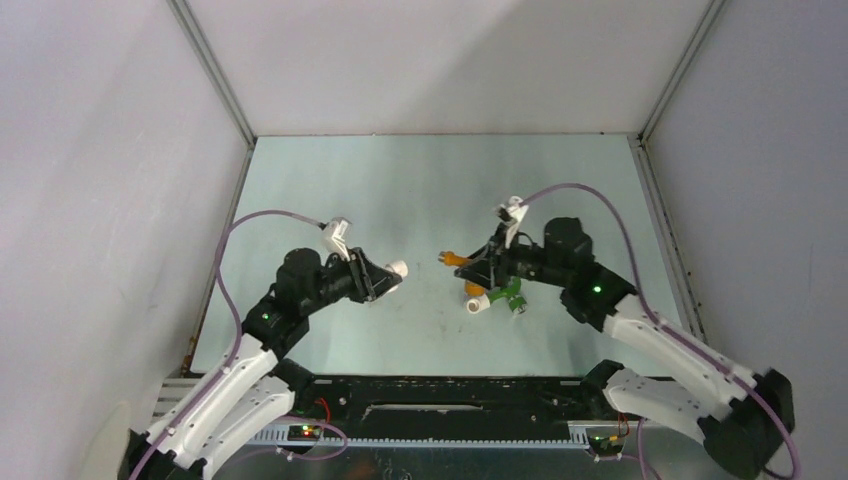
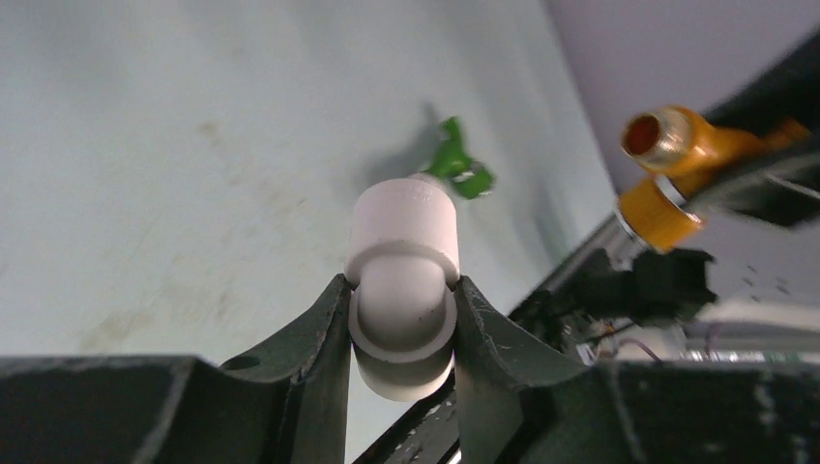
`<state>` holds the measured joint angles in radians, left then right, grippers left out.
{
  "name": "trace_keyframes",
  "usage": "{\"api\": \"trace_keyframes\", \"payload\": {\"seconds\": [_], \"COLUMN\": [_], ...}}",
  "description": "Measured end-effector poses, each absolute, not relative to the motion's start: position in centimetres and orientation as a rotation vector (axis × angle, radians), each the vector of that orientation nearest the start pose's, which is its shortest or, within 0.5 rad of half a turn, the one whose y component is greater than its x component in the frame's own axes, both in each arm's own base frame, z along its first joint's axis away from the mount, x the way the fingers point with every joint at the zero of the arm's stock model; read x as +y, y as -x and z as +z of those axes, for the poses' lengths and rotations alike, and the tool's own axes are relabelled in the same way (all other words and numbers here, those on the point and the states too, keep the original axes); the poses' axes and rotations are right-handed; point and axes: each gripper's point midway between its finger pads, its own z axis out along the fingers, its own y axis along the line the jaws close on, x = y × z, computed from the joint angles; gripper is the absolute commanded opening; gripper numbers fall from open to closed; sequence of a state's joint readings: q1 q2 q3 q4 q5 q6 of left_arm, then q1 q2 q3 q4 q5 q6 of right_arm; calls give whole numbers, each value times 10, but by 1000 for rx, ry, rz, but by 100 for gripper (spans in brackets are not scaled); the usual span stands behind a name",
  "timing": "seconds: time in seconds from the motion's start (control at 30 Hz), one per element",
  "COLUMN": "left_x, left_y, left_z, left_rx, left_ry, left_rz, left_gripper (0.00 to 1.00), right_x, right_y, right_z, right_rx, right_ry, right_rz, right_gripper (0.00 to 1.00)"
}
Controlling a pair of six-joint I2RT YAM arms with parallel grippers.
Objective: Install the water faucets
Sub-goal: Pick up the water faucet from the center of the board.
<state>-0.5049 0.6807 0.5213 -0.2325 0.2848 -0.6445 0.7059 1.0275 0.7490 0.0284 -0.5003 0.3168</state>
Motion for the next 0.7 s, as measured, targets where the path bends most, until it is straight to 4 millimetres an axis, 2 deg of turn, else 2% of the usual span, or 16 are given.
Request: {"api": "trace_keyframes", "payload": {"seconds": [0.13,0.2,0.27,0.37,0.5,0.7], "left_x": [-214,-223,-228,-233,-240,-245], "left_y": [-191,-183,-175,-165,-151,-132], "left_z": [217,234,243,253,265,281], "left_rx": [1914,1800,1725,1638,1522,1351], "left_ry": [-236,-335,-414,-537,-692,-843], "left_rz": [-1158,-1230,-1271,-1305,-1346,-1396], "left_gripper": [0,0,0,0,0,0], "right_x": [261,248,242,241,244,258], "right_y": [-190,-185,-178,-162,-145,-120], "right_z": [258,262,260,258,265,275], "right_rx": [1746,1739,1754,1784,1760,1704], "right_ry": [747,757,781,858,933,1032], "right_rz": [1116,1105,1110,1161,1237,1343], "right_gripper": [0,0,0,0,0,0]}}
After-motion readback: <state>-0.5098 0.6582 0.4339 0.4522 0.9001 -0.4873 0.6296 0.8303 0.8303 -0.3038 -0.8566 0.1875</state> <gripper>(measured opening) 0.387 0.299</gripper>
